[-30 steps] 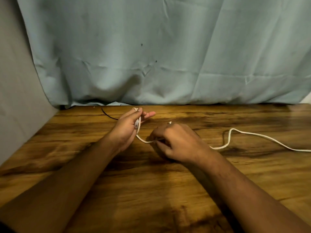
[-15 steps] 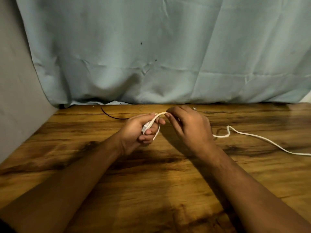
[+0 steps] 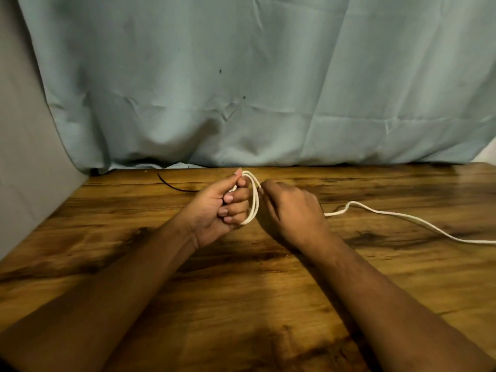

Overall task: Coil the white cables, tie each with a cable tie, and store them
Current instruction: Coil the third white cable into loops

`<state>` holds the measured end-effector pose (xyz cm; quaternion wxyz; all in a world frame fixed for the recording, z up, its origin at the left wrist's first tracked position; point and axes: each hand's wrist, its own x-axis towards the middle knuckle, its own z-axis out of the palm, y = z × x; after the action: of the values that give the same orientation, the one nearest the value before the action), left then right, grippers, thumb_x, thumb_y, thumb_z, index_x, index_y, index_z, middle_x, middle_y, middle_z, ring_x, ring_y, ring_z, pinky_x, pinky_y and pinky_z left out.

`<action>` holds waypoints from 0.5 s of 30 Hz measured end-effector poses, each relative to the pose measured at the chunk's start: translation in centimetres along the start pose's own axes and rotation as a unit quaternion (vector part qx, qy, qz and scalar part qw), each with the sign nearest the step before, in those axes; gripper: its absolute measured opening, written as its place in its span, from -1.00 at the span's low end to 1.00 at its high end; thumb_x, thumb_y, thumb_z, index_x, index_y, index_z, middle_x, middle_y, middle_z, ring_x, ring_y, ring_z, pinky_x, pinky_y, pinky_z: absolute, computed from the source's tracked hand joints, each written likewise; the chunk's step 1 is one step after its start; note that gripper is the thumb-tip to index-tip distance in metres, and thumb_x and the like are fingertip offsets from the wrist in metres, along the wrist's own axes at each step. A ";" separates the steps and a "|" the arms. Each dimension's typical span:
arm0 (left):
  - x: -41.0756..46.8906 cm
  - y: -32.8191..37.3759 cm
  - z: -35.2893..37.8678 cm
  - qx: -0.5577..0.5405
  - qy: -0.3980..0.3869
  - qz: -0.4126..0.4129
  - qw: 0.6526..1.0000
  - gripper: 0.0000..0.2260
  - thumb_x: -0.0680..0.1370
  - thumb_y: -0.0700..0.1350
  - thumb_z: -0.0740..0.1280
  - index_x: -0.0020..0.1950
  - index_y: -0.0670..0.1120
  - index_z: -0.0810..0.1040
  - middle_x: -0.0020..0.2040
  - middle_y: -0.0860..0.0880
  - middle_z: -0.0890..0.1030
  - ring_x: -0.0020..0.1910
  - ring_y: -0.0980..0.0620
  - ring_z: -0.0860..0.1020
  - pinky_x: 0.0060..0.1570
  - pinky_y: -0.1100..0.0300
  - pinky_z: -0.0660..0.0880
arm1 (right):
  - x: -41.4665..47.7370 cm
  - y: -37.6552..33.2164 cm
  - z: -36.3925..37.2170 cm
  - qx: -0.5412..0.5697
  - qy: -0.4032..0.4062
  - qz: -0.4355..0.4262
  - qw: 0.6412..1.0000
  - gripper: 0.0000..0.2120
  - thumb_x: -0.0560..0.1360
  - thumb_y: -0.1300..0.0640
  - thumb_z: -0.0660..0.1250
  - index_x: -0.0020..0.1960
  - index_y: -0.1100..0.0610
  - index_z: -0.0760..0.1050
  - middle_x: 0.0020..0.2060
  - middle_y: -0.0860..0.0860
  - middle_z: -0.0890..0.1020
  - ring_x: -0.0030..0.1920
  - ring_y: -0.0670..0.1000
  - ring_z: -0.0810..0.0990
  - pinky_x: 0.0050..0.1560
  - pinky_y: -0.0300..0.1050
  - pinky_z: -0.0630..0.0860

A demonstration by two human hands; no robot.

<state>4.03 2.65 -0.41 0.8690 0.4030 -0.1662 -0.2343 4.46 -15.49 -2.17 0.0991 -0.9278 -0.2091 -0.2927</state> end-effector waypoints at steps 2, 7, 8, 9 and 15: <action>0.2 0.7 -0.4 -0.030 0.044 0.038 0.998 -0.72 0.69 0.00 0.13 -0.17 -0.06 0.42 -0.54 0.07 0.29 -0.68 0.17 0.20 -0.57 0.33 -0.02 | -0.1 0.2 0.3 -0.041 -0.055 0.005 0.998 -0.63 0.65 -0.01 0.19 0.45 -0.10 0.35 0.11 0.09 0.66 0.03 0.24 0.67 -0.08 0.06 0.55; 0.0 2.1 -1.7 -0.074 0.176 0.105 0.976 -0.71 0.70 0.01 0.17 -0.18 -0.04 0.46 -0.33 0.02 0.63 -0.57 0.19 0.44 -0.60 0.39 0.30 | 0.2 -2.2 1.9 -0.130 -0.097 -0.041 0.986 -0.47 0.66 0.12 0.15 0.62 -0.04 0.17 0.17 0.08 0.63 0.04 0.22 0.69 -0.15 0.04 0.52; 0.0 2.3 -1.7 -0.075 0.194 0.116 0.971 -0.70 0.71 0.01 0.17 -0.18 -0.05 0.47 -0.20 -0.06 0.71 -0.47 0.14 0.58 -0.53 0.35 0.47 | 0.1 -2.9 2.0 -0.140 -0.095 -0.056 0.984 -0.51 0.66 0.14 0.15 0.59 0.00 0.23 0.15 0.08 0.64 0.01 0.22 0.70 -0.20 0.02 0.50; 0.0 2.4 -1.7 -0.076 0.200 0.123 0.969 -0.69 0.71 0.02 0.16 -0.18 -0.06 0.47 -0.06 -0.14 0.75 -0.31 0.05 0.70 -0.39 0.26 0.62 | 0.0 -3.5 1.9 -0.149 -0.092 -0.073 0.982 -0.58 0.66 0.15 0.16 0.51 0.03 0.33 0.11 0.08 0.66 -0.01 0.21 0.71 -0.22 0.01 0.49; 0.5 2.5 -3.1 -0.004 0.221 0.110 0.969 -0.67 0.73 -0.02 0.10 -0.17 -0.06 0.48 0.23 -0.22 0.62 0.46 -0.22 0.45 0.48 -0.15 0.30 | -0.5 -4.9 0.2 -0.107 -0.109 -0.127 0.980 -0.85 0.66 0.03 0.23 0.12 0.04 0.53 -0.04 0.08 0.70 -0.07 0.18 0.70 -0.24 -0.05 0.33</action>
<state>6.59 5.72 -0.37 0.9061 0.4206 -0.0127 -0.0430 1.97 -11.20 -2.34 -0.0621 -0.9253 -0.3021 -0.2205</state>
